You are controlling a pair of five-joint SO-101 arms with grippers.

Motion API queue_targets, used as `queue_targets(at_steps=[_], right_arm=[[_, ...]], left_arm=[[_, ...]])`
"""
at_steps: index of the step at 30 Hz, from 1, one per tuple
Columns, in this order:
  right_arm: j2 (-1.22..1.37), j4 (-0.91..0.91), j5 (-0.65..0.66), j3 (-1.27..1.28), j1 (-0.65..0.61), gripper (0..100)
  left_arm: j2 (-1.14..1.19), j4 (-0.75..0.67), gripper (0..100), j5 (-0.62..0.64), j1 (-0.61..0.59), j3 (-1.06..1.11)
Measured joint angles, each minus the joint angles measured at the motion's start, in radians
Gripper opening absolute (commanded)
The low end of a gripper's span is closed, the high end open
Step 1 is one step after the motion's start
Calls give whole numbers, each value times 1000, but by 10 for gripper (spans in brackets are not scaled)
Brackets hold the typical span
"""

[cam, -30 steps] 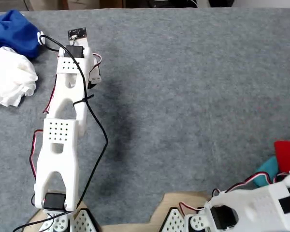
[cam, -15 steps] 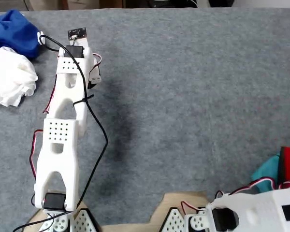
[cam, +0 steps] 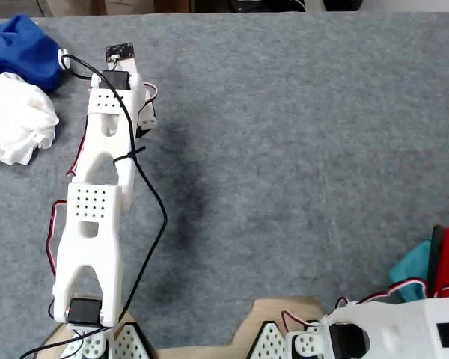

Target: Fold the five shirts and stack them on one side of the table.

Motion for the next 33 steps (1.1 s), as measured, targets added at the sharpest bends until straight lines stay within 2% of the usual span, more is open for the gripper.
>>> queue_targets(at_steps=[3, 6, 10, 14, 17, 21, 26, 33], right_arm=[[-61, 0, 0, 0, -54, 0], [-120, 0, 0, 0, -140, 39], [-196, 3, -8, 66, -304, 16], [-239, 3, -68, 272, -539, 12], [-256, 3, -95, 428, -758, 12], [-302, 3, -106, 514, -1057, 12], [-370, 0, -107, 525, -1300, 12], [-376, -8, -107, 560, -1442, 10]], left_arm=[[2, 5, 19, 0, 12, -15], [2, 64, 19, 0, 14, -92], [0, 133, 19, 0, 6, -166], [0, 163, 19, -51, -55, -230], [0, 167, 18, -91, -133, -255], [-49, 167, 18, -144, -233, -244], [-307, 169, 18, -176, -321, -61], [-784, 169, 19, -252, -433, 450]])
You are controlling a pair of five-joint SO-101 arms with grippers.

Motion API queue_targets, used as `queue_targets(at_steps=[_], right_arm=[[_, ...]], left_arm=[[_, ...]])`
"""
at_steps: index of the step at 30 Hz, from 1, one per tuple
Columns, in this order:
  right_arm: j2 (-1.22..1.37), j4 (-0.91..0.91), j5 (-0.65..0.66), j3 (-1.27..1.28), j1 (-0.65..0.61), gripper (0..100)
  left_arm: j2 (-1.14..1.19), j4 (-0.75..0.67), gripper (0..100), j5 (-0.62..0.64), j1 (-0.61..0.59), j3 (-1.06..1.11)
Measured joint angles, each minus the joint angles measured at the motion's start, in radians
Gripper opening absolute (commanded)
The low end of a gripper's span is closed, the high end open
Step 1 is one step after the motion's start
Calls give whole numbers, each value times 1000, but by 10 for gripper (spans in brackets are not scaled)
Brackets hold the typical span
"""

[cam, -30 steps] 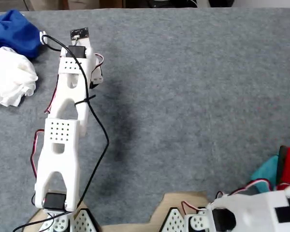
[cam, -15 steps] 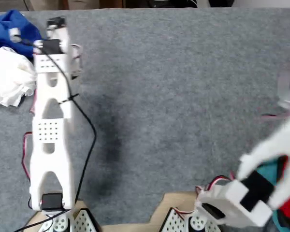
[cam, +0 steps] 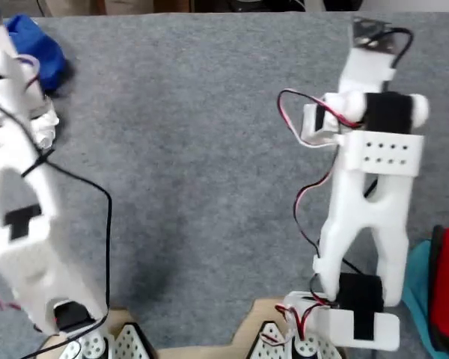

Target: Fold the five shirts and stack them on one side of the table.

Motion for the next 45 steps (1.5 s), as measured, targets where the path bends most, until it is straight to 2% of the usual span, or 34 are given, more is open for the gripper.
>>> queue_targets(at_steps=[8, 15, 20, 24, 26, 31, 34, 45], right_arm=[[-8, -2, 100, 137, -29, 5], [-196, -35, 103, 301, -69, 5], [-413, -157, 103, 505, -130, 5], [-540, -199, 92, 647, -175, 5], [-554, -178, 58, 674, -183, 5], [-512, -127, 37, 677, -187, 5], [-468, -127, 34, 677, -187, 5], [-330, -120, 31, 574, -187, 5]], left_arm=[[-476, -12, 19, -120, -166, 509], [-882, -176, 19, -147, -210, 953], [-1165, -345, 23, -150, -212, 1254], [-1246, -494, 124, -149, -275, 1346], [-1204, -555, 163, -147, -292, 1347], [-947, -594, 164, -109, -302, 1215], [-724, -585, 165, -80, -311, 1023], [54, -400, 168, -74, -321, 221]])
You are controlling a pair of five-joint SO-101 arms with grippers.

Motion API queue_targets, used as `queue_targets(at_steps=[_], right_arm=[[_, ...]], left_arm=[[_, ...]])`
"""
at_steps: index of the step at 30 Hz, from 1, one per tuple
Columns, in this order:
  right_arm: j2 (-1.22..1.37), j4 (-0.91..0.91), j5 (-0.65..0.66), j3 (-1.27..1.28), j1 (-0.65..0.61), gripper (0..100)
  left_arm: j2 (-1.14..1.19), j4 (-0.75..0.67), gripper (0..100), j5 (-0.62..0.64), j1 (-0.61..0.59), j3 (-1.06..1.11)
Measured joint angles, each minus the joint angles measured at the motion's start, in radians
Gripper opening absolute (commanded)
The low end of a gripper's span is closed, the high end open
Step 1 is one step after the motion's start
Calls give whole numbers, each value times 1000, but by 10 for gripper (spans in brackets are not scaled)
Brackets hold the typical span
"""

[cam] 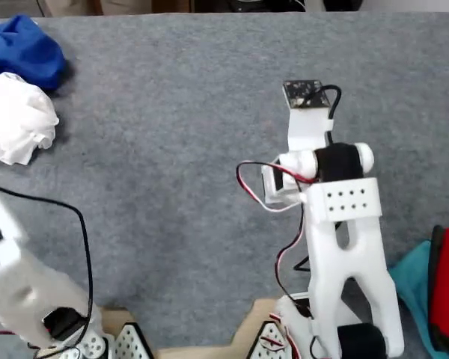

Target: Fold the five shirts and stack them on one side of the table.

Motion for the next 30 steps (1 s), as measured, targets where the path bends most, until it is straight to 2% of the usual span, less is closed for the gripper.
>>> queue_targets(at_steps=[9, 12, 14, 17, 30], right_arm=[[29, 0, 0, -12, 0, 5], [29, 0, 0, -12, 0, 5], [29, 0, 0, -12, 0, 5], [29, 0, 0, -12, 0, 5], [29, 0, 0, -12, 0, 5]], left_arm=[[502, 14, 164, 0, 58, -440], [632, 14, 162, 38, 92, -554], [690, 15, 125, 74, 104, -623], [736, 49, 9, 117, 106, -718], [761, 347, 19, 137, 169, -1060]])
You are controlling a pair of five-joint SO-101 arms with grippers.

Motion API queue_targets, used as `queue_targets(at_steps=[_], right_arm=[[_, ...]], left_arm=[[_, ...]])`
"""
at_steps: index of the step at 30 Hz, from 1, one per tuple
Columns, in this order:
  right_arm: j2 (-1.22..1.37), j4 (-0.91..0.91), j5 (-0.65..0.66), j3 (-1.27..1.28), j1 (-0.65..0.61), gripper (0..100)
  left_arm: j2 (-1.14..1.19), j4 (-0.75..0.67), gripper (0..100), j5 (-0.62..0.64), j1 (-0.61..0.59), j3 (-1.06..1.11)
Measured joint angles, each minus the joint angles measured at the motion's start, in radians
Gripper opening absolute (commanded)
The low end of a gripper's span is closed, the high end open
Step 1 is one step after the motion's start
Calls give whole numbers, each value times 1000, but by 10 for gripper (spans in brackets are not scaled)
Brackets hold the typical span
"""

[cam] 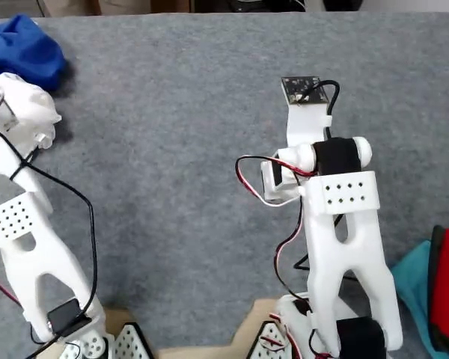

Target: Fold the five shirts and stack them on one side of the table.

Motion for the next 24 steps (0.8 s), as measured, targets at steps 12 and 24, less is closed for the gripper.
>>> queue_targets(at_steps=[12, 24], right_arm=[[0, 5, 0, 0, 0, 5], [0, 5, 2, 0, 46, 5]], left_arm=[[-259, 54, 19, 2, 127, 100], [-847, 54, 19, 2, 494, 545]])
